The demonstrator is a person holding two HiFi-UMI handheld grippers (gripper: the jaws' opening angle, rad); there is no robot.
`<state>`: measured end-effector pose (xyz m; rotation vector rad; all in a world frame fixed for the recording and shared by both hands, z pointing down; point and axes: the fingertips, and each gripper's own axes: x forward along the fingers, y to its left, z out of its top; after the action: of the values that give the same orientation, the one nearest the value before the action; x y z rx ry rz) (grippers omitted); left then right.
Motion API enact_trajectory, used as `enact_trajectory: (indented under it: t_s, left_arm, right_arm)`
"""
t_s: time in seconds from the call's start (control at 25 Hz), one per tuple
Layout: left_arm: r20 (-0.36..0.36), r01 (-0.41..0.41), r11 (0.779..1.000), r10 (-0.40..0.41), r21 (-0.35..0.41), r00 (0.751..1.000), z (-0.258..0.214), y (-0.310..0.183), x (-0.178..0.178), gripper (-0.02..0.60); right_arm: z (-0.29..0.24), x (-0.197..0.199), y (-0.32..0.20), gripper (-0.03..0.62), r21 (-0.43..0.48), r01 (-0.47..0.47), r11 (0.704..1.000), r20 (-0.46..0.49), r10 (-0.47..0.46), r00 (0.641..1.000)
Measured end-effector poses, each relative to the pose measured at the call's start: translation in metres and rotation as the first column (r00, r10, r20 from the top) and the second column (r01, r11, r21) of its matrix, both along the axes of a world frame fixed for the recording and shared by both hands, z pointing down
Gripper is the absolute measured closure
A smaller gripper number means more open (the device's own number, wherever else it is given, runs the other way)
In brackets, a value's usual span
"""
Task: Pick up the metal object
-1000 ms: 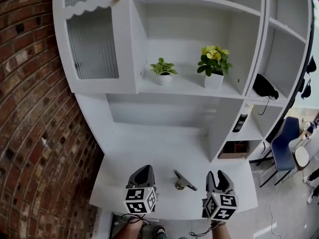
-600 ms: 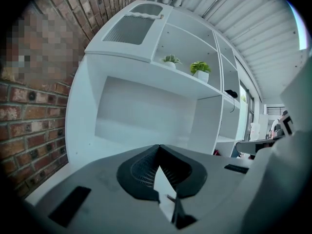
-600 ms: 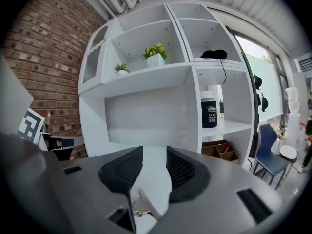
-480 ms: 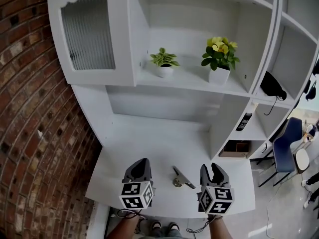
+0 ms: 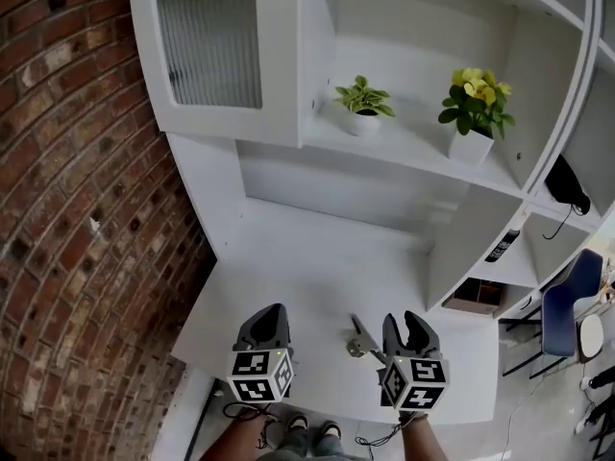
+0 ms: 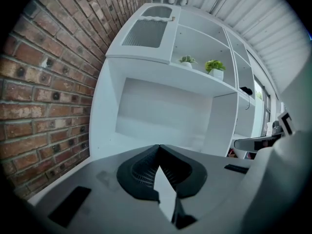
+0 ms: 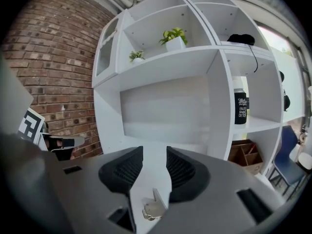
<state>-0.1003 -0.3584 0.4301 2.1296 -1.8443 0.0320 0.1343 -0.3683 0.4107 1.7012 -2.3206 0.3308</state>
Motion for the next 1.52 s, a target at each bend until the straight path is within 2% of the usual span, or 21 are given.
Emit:
enact_trajectory:
  t_s: [0.36,0.68,1.08,1.32,1.52]
  left_arm:
    - [-0.008,0.054,0.993,-0.055,-0.101,0.998,0.049,0.014,-0.020,0.574]
    - [-0.013,0.060,0.976,-0.064,-0.209,0.998,0.114,0.025,-0.023,0.574]
    - [-0.035,0.091,0.951,-0.105,-0.294,0.994,0.178,0.038,-0.032,0.574]
    - [-0.046,0.112,0.942,-0.133,-0.318,0.990,0.196,0.044,-0.041,0.574]
    - [-0.049,0.128,0.935,-0.153,-0.331,0.987,0.204,0.048,-0.049,0.574]
  right_arm:
    - [0.049,-0.023,-0.003,0.444,-0.110,0.088,0.990,-0.056,-0.095,0.994]
    - [0.119,-0.023,0.006,0.444,-0.250,0.130,0.959,-0.115,-0.163,0.980]
    - [0.179,-0.026,0.016,0.444,-0.341,0.163,0.926,-0.196,-0.240,0.951]
    - [0.199,-0.033,0.018,0.447,-0.367,0.182,0.912,-0.267,-0.291,0.919]
    - [0.207,-0.037,0.017,0.457,-0.375,0.198,0.906,-0.392,-0.348,0.851]
